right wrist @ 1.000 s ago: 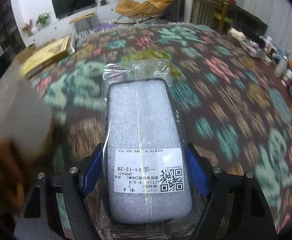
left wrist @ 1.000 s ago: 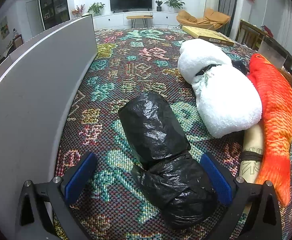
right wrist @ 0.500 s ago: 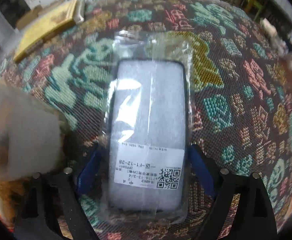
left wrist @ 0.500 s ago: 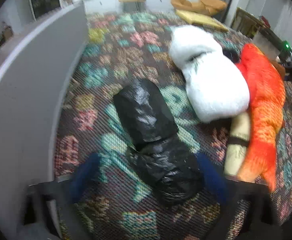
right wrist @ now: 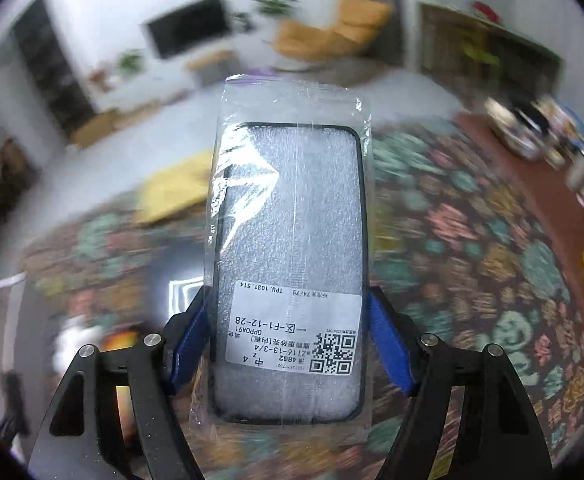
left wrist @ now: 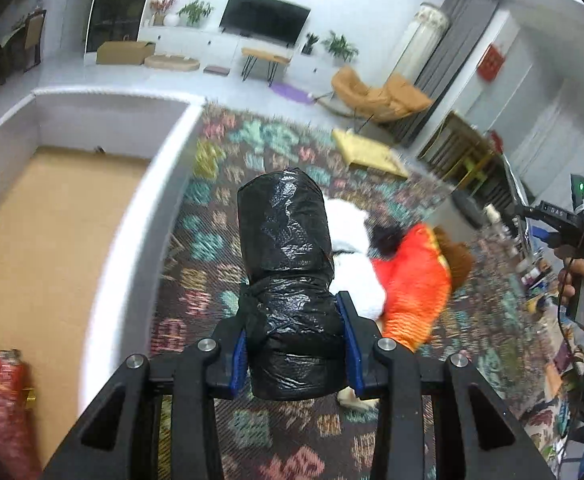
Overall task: Organize soft objects
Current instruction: 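Drop the black roll and clear bag into the white box, opening both grippers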
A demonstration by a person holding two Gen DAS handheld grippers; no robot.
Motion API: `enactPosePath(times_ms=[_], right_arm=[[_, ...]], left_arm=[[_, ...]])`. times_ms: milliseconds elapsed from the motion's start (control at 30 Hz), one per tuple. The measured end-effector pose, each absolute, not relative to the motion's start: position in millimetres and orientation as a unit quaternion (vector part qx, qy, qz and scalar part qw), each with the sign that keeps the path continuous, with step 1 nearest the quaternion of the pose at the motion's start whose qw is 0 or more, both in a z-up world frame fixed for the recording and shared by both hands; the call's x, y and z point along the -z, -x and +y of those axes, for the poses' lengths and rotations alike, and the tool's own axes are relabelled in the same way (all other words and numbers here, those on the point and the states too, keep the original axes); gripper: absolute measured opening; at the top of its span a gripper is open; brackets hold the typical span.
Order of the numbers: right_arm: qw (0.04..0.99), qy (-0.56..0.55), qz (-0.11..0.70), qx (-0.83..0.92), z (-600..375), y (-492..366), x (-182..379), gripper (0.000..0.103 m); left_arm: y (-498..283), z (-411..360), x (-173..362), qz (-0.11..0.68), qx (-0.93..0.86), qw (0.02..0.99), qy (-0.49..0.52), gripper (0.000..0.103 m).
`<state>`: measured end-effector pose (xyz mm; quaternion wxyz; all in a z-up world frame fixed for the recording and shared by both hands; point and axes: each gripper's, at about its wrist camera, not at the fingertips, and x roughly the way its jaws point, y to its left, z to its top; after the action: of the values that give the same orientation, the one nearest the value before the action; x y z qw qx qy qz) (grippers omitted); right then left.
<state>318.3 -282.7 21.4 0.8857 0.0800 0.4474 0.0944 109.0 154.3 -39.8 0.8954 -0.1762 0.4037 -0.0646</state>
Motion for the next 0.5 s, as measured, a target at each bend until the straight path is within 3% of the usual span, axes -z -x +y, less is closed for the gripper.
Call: enactPosePath(times_ms=[300,367,400,433,500], right_arm=[[0.789,-0.101,0.46,-0.395,-2.8,-192.6,-65.5,0.079],[0.758,-0.124,0.468,-0.437,50.4,-178.8,-54.9,0.081],[0.741,-0.136,0.479,-0.451,74.8,-174.4,-47.0,0.085],[0.724,-0.146,0.493,-0.459,94.5,-171.7,-38.4,0.085],[0.715,-0.154,0.5,-0.463,120.0,-164.2,-27.9,0.085]], left_arm=[[-31.3,266.9,20.1,0.407,-0.064,0.902,0.132,0.041],[-19.9,294.9,24.0,0.413,-0.122,0.895,0.119,0.054],[-13.0,310.0,26.8,0.414,-0.146,0.891,0.119,0.074],[-6.7,323.8,28.1,0.412,-0.17,0.886,0.126,0.082],[11.1,343.5,27.2,0.396,-0.197,0.885,0.145,0.085]])
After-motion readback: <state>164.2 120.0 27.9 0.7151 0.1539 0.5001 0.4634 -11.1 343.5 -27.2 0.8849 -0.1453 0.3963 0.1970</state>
